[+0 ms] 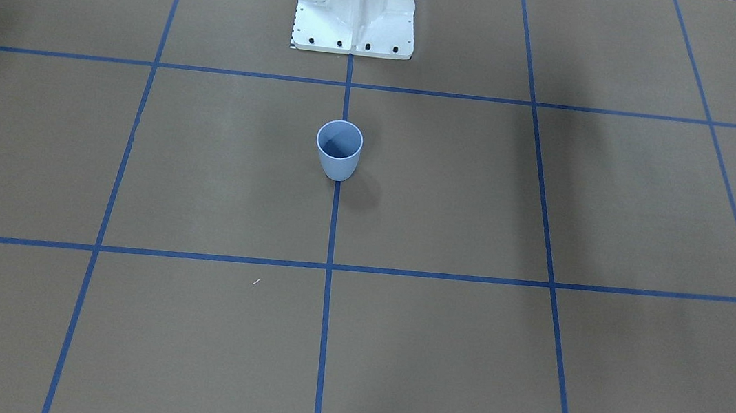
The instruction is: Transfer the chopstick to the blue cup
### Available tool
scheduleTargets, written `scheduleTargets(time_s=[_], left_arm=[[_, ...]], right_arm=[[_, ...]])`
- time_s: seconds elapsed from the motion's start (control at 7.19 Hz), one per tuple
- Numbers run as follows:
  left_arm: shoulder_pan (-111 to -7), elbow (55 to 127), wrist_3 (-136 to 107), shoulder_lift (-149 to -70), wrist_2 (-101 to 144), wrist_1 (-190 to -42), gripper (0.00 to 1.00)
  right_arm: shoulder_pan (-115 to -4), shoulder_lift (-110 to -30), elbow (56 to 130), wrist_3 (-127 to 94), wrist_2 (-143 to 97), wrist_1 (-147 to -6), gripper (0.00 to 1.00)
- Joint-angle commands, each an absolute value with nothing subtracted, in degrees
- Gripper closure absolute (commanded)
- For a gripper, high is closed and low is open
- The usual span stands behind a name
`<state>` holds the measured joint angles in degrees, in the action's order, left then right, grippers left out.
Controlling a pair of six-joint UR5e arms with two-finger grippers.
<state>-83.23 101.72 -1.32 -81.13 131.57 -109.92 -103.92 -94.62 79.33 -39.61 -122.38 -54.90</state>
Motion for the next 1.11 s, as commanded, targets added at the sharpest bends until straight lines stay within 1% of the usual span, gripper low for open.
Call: scheduleTargets(time_s=[0.0,0.28,0.7,0.83,0.97], left_arm=[[-83.2,101.7,-1.3,-81.0,131.6,-110.0,0.01],[-83.2,101.5,-1.3,-81.0,131.6,-110.0,0.01],[-83.2,101.4,-1.3,-81.0,131.6,-109.8,0.01],[-83.2,101.4,-1.3,-81.0,131.6,-109.8,0.01],[-83.2,101.5,-1.3,-81.0,131.6,-109.8,0.01]], right_arm=[[-106.6,-94.3,79.9,-38.5,-122.5,-55.1,1.00],[-108.9,-94.1,81.7,-36.9,-122.6,-56.2,1.00],[-113.3,-93.7,93.2,-27.4,-121.9,-73.4,1.00],[-113.6,-93.4,94.6,-27.3,-121.6,-75.0,1.00],[-114.3,-91.3,94.6,-27.4,-121.6,-75.2,1.00]])
